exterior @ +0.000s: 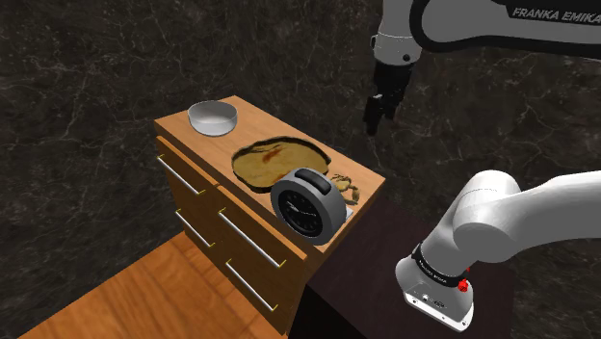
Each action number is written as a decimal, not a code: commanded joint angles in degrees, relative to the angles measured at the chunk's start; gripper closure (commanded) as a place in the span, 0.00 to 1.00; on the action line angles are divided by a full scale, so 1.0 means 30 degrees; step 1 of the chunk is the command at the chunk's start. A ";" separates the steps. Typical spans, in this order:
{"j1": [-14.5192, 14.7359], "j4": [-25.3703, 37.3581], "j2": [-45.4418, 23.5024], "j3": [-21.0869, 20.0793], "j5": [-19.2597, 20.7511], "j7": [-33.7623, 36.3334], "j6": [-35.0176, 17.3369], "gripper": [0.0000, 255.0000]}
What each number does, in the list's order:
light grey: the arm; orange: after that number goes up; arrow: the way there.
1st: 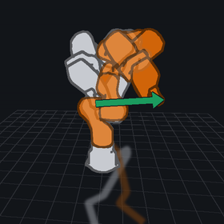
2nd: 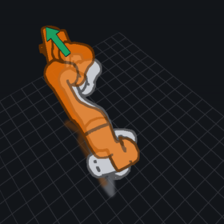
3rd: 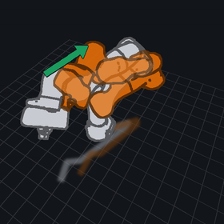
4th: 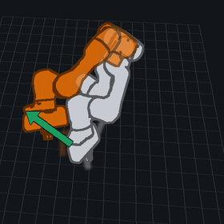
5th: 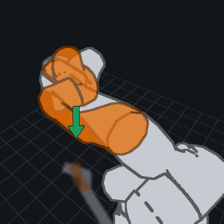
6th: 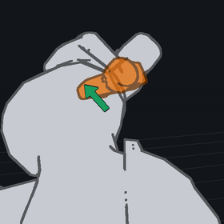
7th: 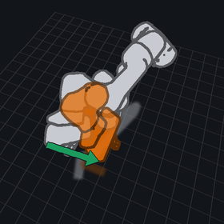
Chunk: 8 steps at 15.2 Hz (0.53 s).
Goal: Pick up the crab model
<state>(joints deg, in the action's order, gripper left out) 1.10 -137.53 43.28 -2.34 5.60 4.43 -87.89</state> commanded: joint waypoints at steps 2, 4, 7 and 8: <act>-0.0007 -0.0727 0.0149 -0.0235 -0.0030 0.0448 -0.0642 0.00; -0.0019 -0.2109 0.0339 -0.0722 -0.0092 0.1353 -0.1952 0.00; -0.0031 -0.3996 0.0328 -0.1489 -0.0172 0.2753 -0.4002 0.00; -0.0036 -0.4574 0.0236 -0.1754 -0.0190 0.3235 -0.4713 0.00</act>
<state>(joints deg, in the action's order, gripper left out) 0.99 -149.39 43.53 -6.86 5.11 12.71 -100.35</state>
